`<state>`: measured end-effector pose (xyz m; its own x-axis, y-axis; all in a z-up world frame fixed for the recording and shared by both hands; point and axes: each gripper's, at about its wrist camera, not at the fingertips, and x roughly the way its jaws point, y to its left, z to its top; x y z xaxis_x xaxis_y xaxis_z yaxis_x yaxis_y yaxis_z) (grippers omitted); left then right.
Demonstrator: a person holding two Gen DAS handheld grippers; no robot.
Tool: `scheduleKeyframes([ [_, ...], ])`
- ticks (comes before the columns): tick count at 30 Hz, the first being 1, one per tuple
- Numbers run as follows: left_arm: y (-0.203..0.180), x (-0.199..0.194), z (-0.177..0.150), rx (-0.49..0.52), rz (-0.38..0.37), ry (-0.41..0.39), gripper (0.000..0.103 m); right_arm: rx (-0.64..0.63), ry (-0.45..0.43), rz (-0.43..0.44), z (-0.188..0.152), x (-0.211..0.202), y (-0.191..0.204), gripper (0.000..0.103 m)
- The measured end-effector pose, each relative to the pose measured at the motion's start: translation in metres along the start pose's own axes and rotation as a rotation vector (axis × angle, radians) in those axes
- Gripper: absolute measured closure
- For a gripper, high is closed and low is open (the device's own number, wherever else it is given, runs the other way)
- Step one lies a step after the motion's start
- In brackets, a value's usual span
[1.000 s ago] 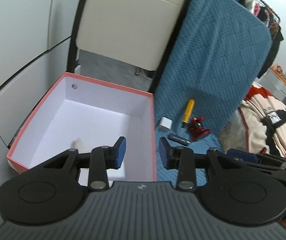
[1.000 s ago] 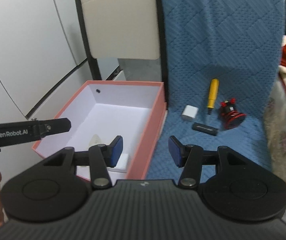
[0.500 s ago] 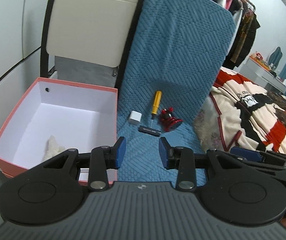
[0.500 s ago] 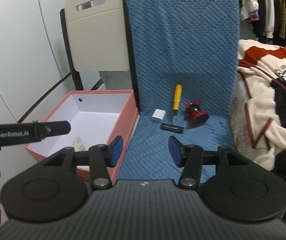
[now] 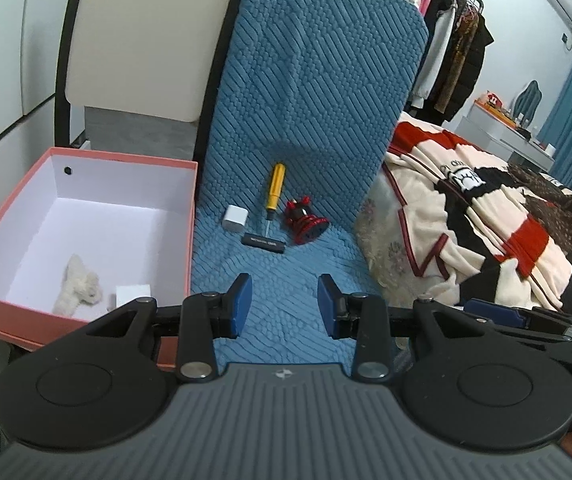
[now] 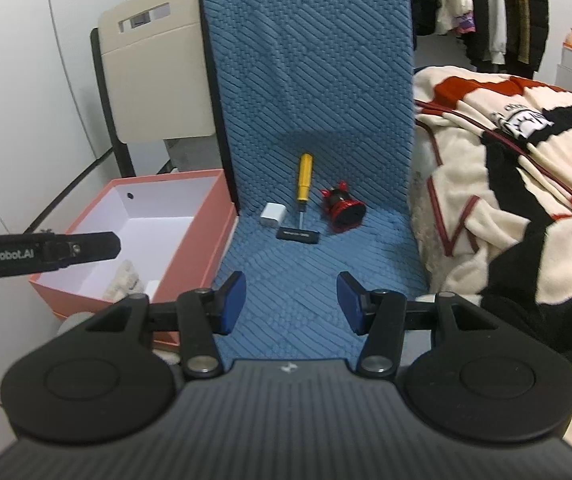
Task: Organize rigid objects
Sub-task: 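Withdraw both open tools from the box back toward the chair seat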
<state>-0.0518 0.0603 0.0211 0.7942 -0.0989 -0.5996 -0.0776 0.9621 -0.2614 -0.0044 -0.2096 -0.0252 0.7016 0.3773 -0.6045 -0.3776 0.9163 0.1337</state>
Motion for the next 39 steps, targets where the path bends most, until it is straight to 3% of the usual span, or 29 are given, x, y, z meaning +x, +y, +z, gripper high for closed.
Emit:
scheduleKeyframes([
  [11,-0.019,0.002,-0.028,0.034,-0.036,0.035,0.062,0.047,0.007,-0.026,-0.029,-0.014,-0.019,0.049],
  [19,-0.024,0.021,-0.028,0.032,-0.029,0.063,0.062,0.076,0.022,-0.028,-0.034,-0.003,-0.032,0.049],
  [25,-0.029,0.055,-0.016,0.045,-0.033,0.084,0.062,0.096,0.036,-0.028,-0.030,0.019,-0.042,0.049],
  [39,-0.031,0.179,0.005,0.066,-0.078,0.114,0.062,0.149,0.039,-0.072,-0.009,0.095,-0.067,0.049],
])
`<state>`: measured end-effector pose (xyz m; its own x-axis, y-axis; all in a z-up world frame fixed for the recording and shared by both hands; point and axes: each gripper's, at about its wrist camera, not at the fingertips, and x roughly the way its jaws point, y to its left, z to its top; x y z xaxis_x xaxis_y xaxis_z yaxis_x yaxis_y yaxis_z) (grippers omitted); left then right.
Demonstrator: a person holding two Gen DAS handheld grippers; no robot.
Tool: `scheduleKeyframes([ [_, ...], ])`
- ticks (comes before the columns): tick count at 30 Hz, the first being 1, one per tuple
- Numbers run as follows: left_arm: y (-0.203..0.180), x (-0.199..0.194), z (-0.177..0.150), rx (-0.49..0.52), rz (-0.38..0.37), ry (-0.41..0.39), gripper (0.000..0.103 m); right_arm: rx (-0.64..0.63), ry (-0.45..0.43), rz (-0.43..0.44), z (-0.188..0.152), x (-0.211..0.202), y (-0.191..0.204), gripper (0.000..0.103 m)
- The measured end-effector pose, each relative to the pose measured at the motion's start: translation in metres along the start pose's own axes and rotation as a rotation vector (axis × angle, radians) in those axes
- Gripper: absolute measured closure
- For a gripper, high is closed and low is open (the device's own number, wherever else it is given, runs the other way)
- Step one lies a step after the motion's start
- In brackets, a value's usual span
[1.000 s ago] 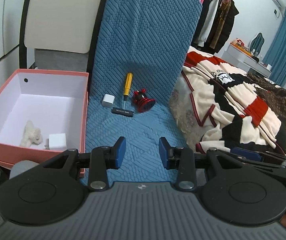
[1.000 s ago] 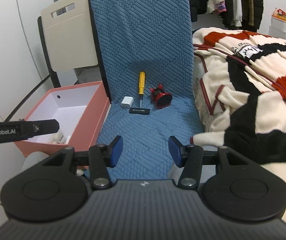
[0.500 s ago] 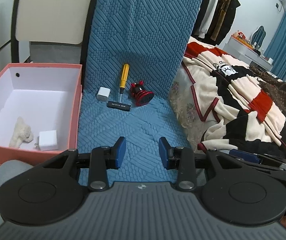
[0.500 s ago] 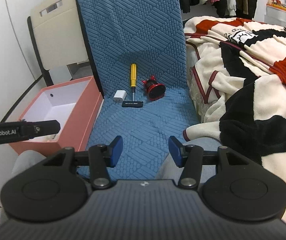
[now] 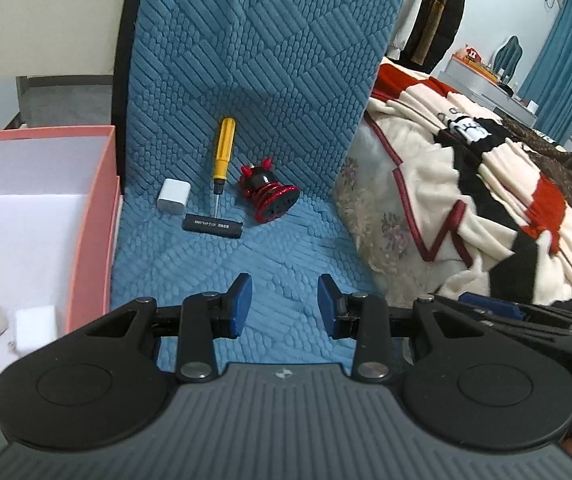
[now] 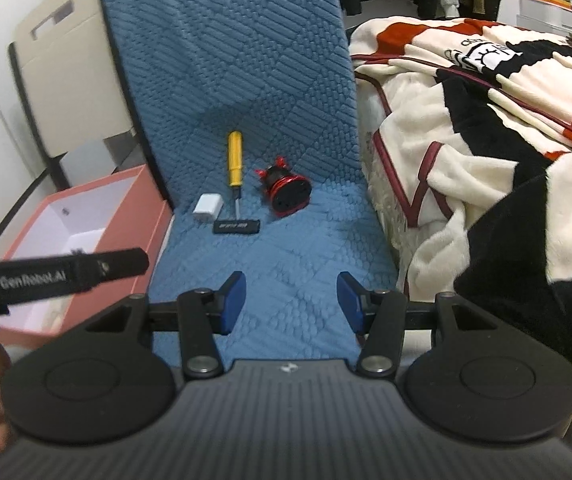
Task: Organize rigid objects
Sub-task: 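Withdraw both open tools from the box back toward the chair seat, then grasp the yellow screwdriver with the left tool while the right tool grasps the devil figurine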
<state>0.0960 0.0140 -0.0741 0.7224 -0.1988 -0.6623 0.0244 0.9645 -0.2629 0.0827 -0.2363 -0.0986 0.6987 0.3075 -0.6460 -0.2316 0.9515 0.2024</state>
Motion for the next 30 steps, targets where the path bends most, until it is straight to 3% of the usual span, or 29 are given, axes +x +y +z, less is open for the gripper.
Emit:
scheduleKeyframes([
  [11,0.019,0.084,0.014,0.020,-0.001,0.017,0.061,0.051,0.013,0.013,0.030,0.065,-0.003,0.049],
  [14,0.022,0.104,0.017,0.022,0.005,0.026,0.053,0.065,0.016,0.019,0.041,0.087,-0.009,0.049],
  [21,0.028,0.148,0.026,0.060,0.053,0.047,0.045,0.064,0.050,0.033,0.055,0.142,-0.027,0.049],
  [30,0.048,0.185,0.055,0.036,0.090,0.049,0.044,0.048,0.067,0.101,0.082,0.197,-0.014,0.049],
])
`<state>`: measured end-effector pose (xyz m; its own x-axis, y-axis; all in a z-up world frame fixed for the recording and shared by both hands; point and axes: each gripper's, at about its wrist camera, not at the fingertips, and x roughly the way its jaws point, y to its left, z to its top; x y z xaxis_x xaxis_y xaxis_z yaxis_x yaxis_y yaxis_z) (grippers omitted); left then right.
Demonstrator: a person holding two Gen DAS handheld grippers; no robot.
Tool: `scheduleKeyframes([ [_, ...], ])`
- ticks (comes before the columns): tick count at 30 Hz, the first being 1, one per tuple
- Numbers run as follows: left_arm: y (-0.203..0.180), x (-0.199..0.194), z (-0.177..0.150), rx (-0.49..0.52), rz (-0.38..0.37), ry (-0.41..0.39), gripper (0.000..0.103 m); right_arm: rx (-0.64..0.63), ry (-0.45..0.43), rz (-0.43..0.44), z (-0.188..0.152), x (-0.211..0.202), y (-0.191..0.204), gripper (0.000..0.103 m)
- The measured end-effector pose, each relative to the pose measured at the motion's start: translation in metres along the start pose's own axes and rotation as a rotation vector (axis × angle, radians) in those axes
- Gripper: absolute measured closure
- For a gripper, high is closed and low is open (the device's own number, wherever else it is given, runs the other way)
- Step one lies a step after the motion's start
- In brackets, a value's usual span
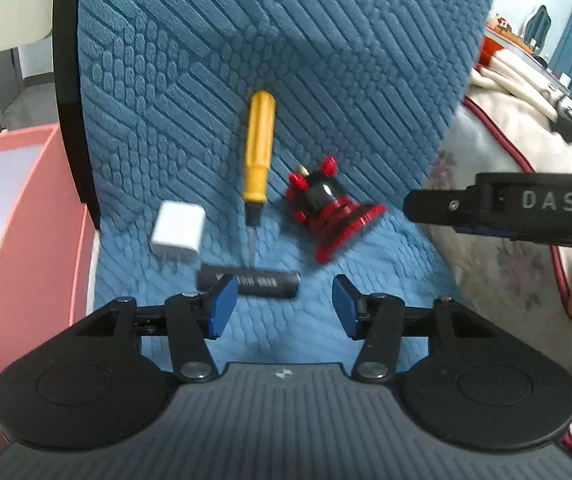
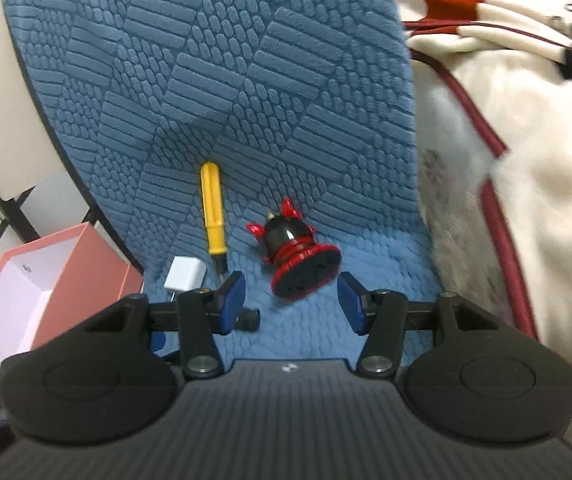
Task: Organize rigid objects
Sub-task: 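Grasp the yellow screwdriver with the left tool while the right tool grasps the devil figurine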
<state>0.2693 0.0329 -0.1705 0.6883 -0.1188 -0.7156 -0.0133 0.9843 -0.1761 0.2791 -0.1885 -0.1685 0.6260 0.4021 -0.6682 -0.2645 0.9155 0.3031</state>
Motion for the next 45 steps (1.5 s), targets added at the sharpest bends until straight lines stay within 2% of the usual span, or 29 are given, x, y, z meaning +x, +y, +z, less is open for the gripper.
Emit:
scheduleKeyframes([
  [4,0.005,0.016,0.015,0.005,0.005,0.008,0.045,-0.013,0.039,0.034,0.016,0.027,0.002,0.048],
  [15,0.013,0.053,0.036,0.018,0.010,0.032,0.048,-0.071,0.119,0.053,0.045,0.086,0.001,0.044],
  [22,0.015,0.077,0.040,0.026,0.016,0.066,0.054,-0.091,0.185,0.047,0.049,0.114,-0.002,0.033],
  [25,0.016,0.086,0.041,0.026,0.017,0.079,0.057,-0.102,0.203,0.054,0.051,0.121,-0.002,0.030],
  [36,0.028,0.109,0.036,-0.039,0.016,0.122,0.068,-0.099,0.285,0.034,0.050,0.157,-0.005,0.030],
  [45,0.025,0.121,0.042,-0.055,0.012,0.127,0.077,-0.088,0.301,0.060,0.053,0.161,-0.005,0.030],
])
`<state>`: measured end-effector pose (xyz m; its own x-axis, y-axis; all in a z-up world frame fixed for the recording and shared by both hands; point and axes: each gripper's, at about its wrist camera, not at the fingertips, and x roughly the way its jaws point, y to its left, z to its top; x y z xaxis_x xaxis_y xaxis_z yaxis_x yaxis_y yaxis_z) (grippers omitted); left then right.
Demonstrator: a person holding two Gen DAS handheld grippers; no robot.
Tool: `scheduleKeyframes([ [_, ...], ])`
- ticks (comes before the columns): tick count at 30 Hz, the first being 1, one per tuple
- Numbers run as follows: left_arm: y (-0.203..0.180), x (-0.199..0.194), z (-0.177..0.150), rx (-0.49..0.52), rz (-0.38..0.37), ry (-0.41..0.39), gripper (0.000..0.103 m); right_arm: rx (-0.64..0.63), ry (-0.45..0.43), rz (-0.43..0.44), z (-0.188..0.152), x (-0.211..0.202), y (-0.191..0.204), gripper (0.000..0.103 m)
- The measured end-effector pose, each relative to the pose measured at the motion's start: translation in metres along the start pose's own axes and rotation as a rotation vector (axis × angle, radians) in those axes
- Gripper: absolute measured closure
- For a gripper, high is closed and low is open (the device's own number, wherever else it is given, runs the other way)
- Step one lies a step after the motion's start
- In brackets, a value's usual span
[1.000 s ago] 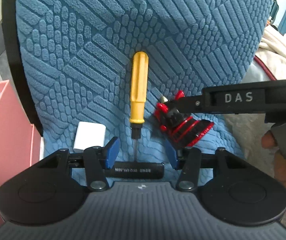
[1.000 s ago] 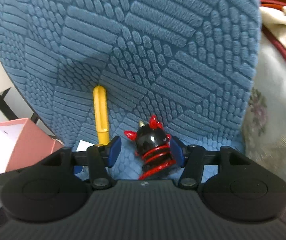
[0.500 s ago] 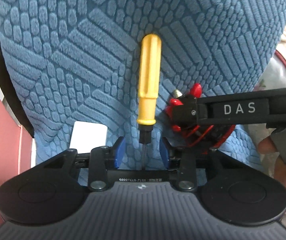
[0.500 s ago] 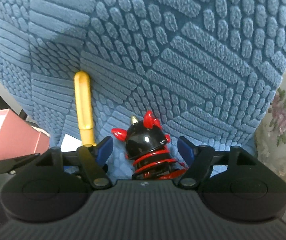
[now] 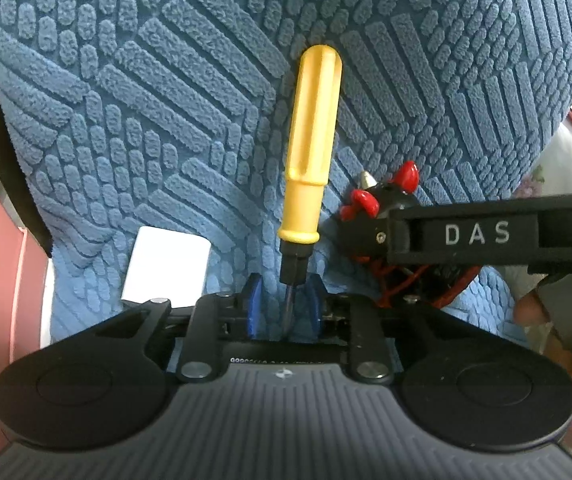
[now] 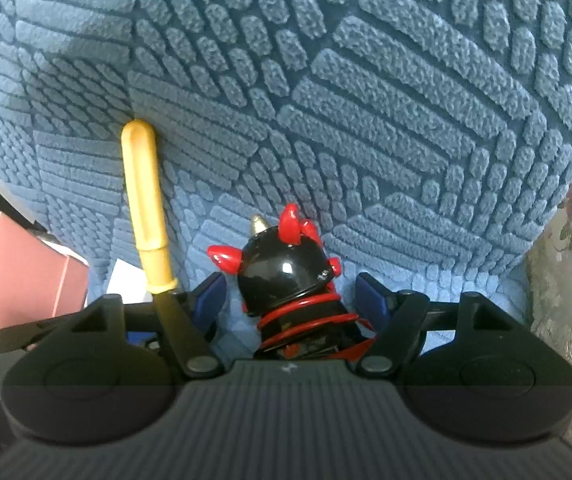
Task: Organize rigid objects
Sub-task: 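Grasp the yellow screwdriver with the left tool while the right tool grasps the devil figurine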
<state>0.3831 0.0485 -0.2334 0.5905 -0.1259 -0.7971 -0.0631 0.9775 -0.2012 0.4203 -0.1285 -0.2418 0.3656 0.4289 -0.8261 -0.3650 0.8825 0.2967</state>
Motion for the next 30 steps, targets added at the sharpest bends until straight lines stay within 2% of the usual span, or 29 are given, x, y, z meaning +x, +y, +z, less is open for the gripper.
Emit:
scheduleKeyframes([
  [10,0.001,0.009,0.002,-0.001,-0.008,0.006,0.088,-0.017,-0.001,-0.013,-0.009,0.014,0.015,0.030],
  [13,0.000,0.009,0.003,-0.004,-0.011,0.004,0.092,-0.019,0.005,-0.006,-0.010,0.015,0.016,0.035],
  [18,0.001,-0.002,0.002,-0.006,-0.013,-0.007,0.094,-0.033,0.001,-0.007,-0.009,0.008,0.019,0.044],
  [30,-0.004,-0.042,-0.001,0.003,-0.040,-0.074,0.098,-0.010,-0.025,-0.036,-0.015,-0.018,0.027,0.045],
])
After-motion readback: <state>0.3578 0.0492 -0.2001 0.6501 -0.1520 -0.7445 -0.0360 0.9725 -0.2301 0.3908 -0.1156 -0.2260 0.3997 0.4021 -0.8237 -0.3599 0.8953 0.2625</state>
